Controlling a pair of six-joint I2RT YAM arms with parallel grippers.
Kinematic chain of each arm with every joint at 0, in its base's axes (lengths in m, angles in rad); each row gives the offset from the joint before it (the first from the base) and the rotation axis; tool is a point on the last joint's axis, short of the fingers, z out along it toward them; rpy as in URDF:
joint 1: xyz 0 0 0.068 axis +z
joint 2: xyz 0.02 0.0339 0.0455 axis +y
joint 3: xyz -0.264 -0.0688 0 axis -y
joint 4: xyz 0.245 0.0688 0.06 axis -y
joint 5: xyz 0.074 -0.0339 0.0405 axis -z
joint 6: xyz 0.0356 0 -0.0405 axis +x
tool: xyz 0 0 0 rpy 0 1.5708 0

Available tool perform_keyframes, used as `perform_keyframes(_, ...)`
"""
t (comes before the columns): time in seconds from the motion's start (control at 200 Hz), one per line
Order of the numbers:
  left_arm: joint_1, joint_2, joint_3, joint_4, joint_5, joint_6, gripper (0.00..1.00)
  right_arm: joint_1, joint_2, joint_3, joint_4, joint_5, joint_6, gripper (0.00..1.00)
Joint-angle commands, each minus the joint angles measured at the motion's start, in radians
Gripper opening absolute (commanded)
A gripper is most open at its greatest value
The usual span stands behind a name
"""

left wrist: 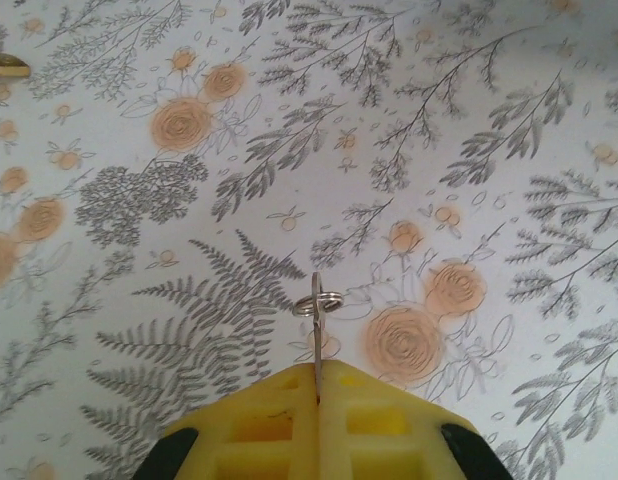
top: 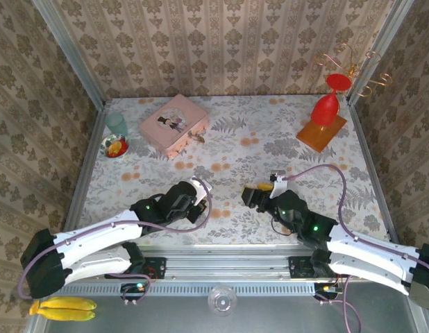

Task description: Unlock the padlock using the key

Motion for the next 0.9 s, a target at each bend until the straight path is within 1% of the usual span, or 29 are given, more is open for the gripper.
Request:
perform_keyframes(0.0,0.014,-0.012,0.075,-0.107,-0.025,0.108,0.0,-0.004,-0.052,-0.026,-0.037,-0.116,-0.247,0.72)
perform_keyframes(0.065,0.029,-0.005,0.087,-0.12,0.009,0.118,0.0,-0.004,-0.075,-0.062,0.003,-0.141,-0.27,0.74)
perform_keyframes(0.17,0.071,-0.011,0.066,-0.101,0.112,0.127,0.0,-0.01,-0.077,-0.097,0.059,-0.117,-0.271,0.74)
perform_keyframes(0.27,0.116,-0.004,0.048,-0.07,0.194,0.116,0.0,-0.021,-0.047,-0.101,0.112,-0.14,-0.241,0.74)
perform_keyframes(0.35,0.127,0.014,0.041,-0.043,0.256,0.12,0.0,-0.024,-0.008,-0.103,0.171,-0.186,-0.222,0.74)
perform_keyframes(0.42,0.134,0.031,0.029,-0.006,0.314,0.126,0.0,-0.027,0.032,-0.093,0.182,-0.19,-0.179,0.74)
perform_keyframes(0.505,0.146,0.051,0.023,0.028,0.394,0.134,0.0,-0.032,0.079,-0.076,0.191,-0.245,-0.143,0.73)
perform_keyframes(0.645,0.161,0.061,0.036,0.057,0.507,0.159,0.0,-0.034,0.157,-0.065,0.282,-0.354,-0.139,0.72)
perform_keyframes(0.74,0.168,0.049,0.029,0.085,0.563,0.167,0.0,-0.036,0.205,-0.061,0.351,-0.416,-0.162,0.71)
perform_keyframes(0.895,0.166,0.037,0.021,0.097,0.626,0.177,0.0,-0.044,0.265,-0.031,0.376,-0.498,-0.213,0.7)
